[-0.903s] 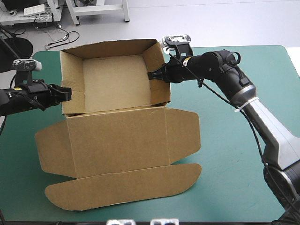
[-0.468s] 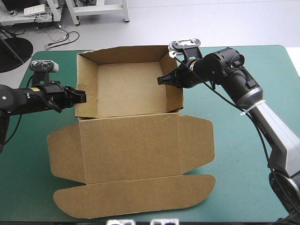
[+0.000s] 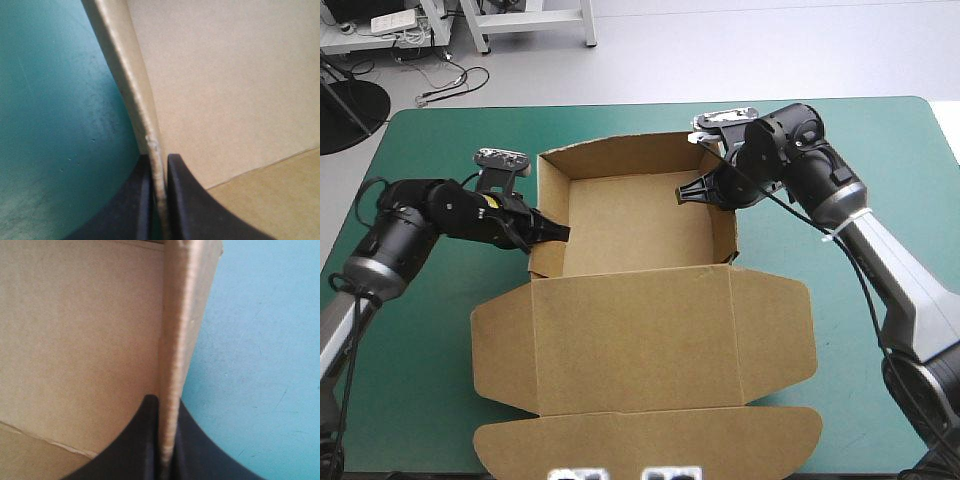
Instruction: Fold the box
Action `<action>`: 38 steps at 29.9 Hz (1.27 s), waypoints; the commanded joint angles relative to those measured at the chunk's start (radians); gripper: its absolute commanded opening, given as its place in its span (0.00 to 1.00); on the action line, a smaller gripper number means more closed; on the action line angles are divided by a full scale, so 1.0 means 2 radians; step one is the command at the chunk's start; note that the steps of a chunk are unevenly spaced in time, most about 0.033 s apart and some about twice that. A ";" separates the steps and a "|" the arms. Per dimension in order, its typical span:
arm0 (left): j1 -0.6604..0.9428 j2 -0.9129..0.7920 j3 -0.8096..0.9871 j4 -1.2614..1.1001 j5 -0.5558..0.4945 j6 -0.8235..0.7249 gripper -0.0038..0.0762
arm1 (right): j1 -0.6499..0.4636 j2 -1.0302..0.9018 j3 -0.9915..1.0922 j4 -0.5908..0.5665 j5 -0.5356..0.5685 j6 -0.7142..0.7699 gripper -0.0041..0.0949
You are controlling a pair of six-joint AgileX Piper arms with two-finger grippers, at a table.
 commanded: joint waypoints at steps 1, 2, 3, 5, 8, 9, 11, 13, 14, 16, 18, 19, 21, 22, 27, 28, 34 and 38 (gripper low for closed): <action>-0.025 0.014 -0.016 0.009 -0.034 -0.027 0.04 | 0.004 0.008 -0.001 0.039 -0.003 -0.012 0.02; -0.025 0.022 -0.016 0.011 -0.034 -0.029 0.04 | 0.004 0.018 0.002 0.039 -0.004 -0.012 0.02; -0.025 0.034 -0.016 0.012 -0.034 -0.031 0.04 | 0.004 0.027 0.006 0.039 -0.008 -0.012 0.02; -0.023 0.049 -0.016 0.016 -0.039 -0.040 0.04 | 0.004 0.044 0.009 0.042 -0.018 -0.009 0.02; -0.023 0.070 -0.016 0.029 -0.050 -0.054 0.04 | 0.004 0.069 0.012 0.046 -0.035 -0.008 0.02; -0.022 0.077 -0.016 0.031 -0.054 -0.054 0.04 | 0.004 0.077 0.013 0.052 -0.040 -0.006 0.02; -0.022 0.084 -0.016 0.039 -0.057 -0.054 0.04 | 0.004 0.091 0.013 0.062 -0.045 -0.006 0.02; -0.022 0.091 -0.020 0.043 -0.059 -0.054 0.04 | 0.004 0.103 0.013 0.069 -0.053 -0.006 0.02; -0.022 0.093 -0.023 0.046 -0.059 -0.054 0.04 | 0.004 0.108 0.013 0.072 -0.056 -0.006 0.02; -0.022 0.097 -0.030 0.048 -0.058 -0.054 0.04 | 0.004 0.113 0.013 0.073 -0.063 -0.008 0.02; -0.022 0.099 -0.042 0.050 -0.049 -0.054 0.04 | 0.004 0.113 0.013 0.067 -0.063 -0.019 0.02; -0.022 0.100 -0.048 0.051 -0.046 -0.054 0.04 | 0.004 0.113 0.013 0.063 -0.062 -0.025 0.02; -0.022 0.101 -0.060 0.053 -0.036 -0.054 0.04 | 0.004 0.113 0.012 0.050 -0.054 -0.033 0.03; -0.022 0.103 -0.065 0.053 -0.029 -0.054 0.04 | 0.004 0.113 0.012 0.044 -0.046 -0.033 0.04; -0.022 0.116 -0.098 0.052 0.035 -0.054 0.11 | 0.004 0.113 0.012 0.000 -0.003 -0.037 0.23; -0.022 0.122 -0.104 0.052 0.048 -0.054 0.14 | 0.004 0.113 0.012 -0.003 -0.003 -0.037 0.30; -0.022 0.143 -0.115 0.050 0.070 -0.054 0.43 | 0.004 0.112 0.012 -0.002 -0.004 -0.037 0.45; -0.022 0.143 -0.115 0.051 0.049 -0.054 0.54 | 0.004 0.109 0.011 -0.003 -0.005 -0.035 0.45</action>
